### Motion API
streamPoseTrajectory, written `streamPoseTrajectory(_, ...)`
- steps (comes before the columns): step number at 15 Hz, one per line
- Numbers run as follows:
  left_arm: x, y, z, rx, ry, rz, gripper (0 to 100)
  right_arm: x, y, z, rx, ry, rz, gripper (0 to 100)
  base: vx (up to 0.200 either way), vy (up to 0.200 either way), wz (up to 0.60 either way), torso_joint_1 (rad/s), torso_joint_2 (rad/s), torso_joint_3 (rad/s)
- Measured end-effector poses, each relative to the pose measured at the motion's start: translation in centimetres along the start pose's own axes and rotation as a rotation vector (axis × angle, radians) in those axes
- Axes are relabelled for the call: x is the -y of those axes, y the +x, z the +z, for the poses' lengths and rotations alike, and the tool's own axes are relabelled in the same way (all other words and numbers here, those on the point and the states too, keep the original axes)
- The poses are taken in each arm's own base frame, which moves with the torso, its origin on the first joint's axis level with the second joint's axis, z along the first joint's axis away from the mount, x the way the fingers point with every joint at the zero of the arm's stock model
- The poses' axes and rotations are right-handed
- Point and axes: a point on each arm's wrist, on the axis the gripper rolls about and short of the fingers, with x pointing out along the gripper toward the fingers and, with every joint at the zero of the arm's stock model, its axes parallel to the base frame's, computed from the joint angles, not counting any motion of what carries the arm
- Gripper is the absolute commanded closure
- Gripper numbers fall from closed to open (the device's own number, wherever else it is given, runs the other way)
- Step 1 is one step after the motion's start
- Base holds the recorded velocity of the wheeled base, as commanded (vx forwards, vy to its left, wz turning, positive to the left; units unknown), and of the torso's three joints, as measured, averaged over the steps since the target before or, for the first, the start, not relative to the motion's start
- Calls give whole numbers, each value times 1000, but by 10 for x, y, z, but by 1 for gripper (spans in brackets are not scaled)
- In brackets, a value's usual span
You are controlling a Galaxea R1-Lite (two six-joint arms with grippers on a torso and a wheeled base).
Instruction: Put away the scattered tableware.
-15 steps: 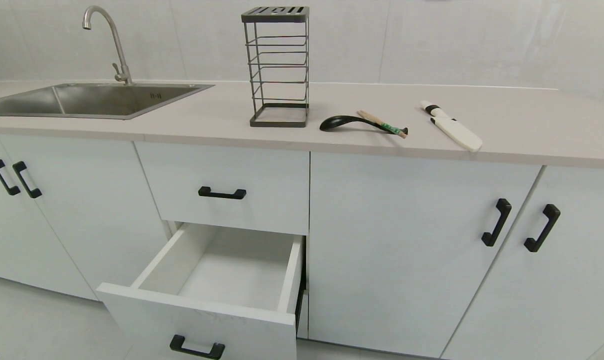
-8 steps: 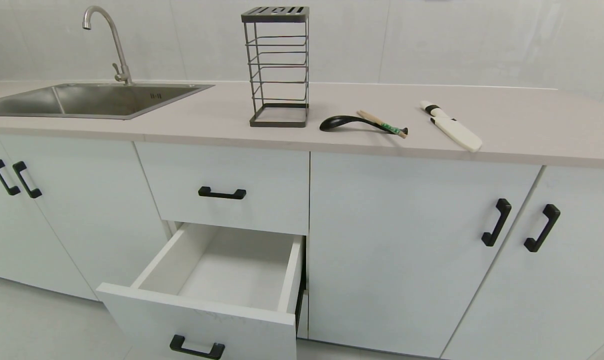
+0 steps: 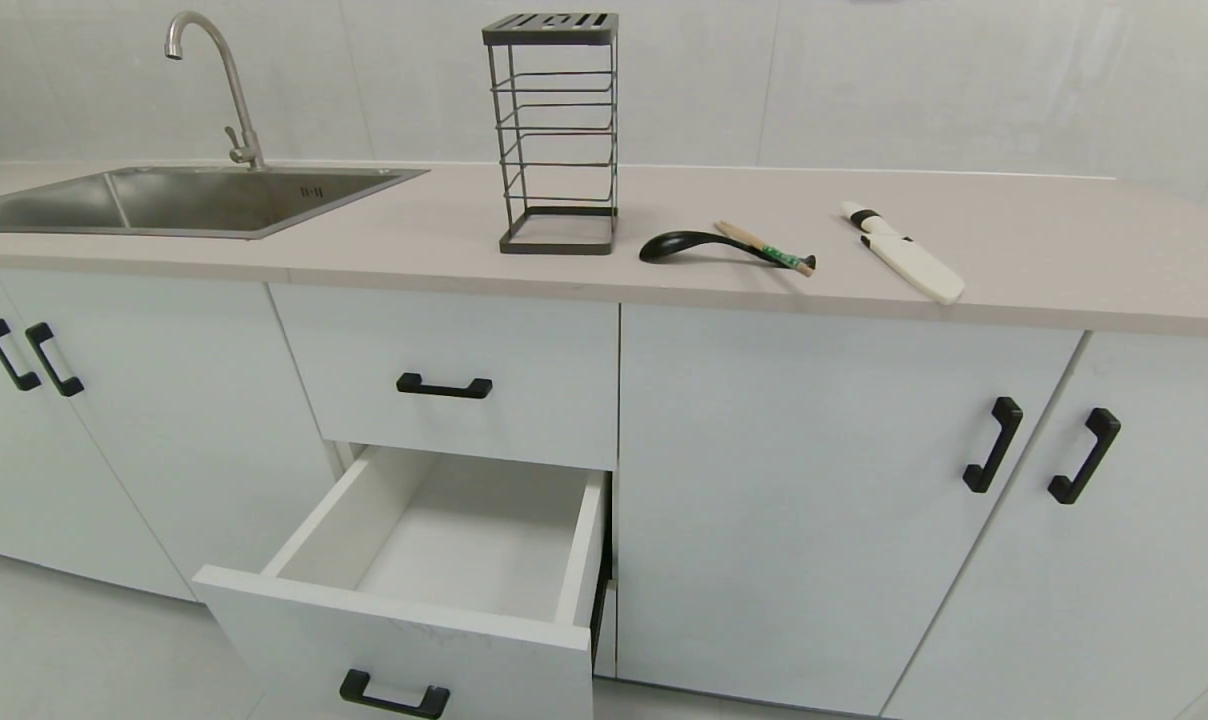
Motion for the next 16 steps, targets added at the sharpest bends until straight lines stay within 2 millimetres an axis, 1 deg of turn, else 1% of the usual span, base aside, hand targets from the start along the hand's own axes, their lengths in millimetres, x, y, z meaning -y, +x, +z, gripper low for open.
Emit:
streamPoseTrajectory(1,0,0,-1,-9,42,26,0,0,0,0,0,1,-2,100,0,0,0,0,0,0)
streamPoseTrajectory(4,-2,-3,-5,-16,-14,117,0,0,0,0,0,5,-6,100,0,0,0,0,0,0)
streamPoseTrajectory(7,-2,-4,-6,-7,-31,123,0,0,0,0,-1,4,-4,100,0,0,0,14,-33,-20)
streamPoseTrajectory(11,-2,-4,-6,-6,-66,121,0,0,0,0,-4,4,-6,100,0,0,0,101,-259,-245)
streamPoseTrajectory(13,-2,-4,-6,-2,-63,124,0,0,0,0,1,2,-7,100,0,0,0,39,-556,-288)
streamPoseTrajectory(16,-2,-4,-6,-3,-63,130,0,0,0,0,0,2,-6,100,0,0,0,225,-484,-276)
